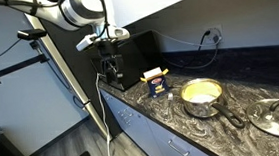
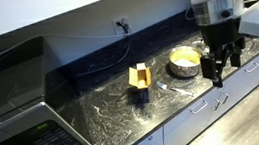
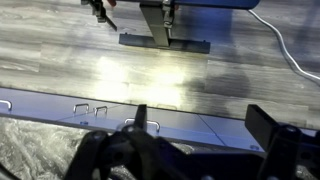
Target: Pour the contents in the box into the pot
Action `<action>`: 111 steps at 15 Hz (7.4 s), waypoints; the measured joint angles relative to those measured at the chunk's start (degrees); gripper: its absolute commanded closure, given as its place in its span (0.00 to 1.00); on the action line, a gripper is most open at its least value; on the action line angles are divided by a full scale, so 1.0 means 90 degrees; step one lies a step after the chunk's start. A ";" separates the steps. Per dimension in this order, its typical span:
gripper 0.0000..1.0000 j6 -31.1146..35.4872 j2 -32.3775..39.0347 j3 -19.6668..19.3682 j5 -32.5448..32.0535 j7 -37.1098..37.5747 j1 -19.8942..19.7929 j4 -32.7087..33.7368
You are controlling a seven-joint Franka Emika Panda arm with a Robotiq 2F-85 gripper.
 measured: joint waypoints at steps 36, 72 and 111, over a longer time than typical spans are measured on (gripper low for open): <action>0.00 0.0764 0.2909 0.0782 -0.7288 -0.3028 0.1687 0.0344; 0.00 0.2187 0.4743 0.0540 -1.1167 -0.5614 0.1583 0.1604; 0.78 0.1791 0.3608 0.0498 -0.9229 -0.6019 0.1362 0.1290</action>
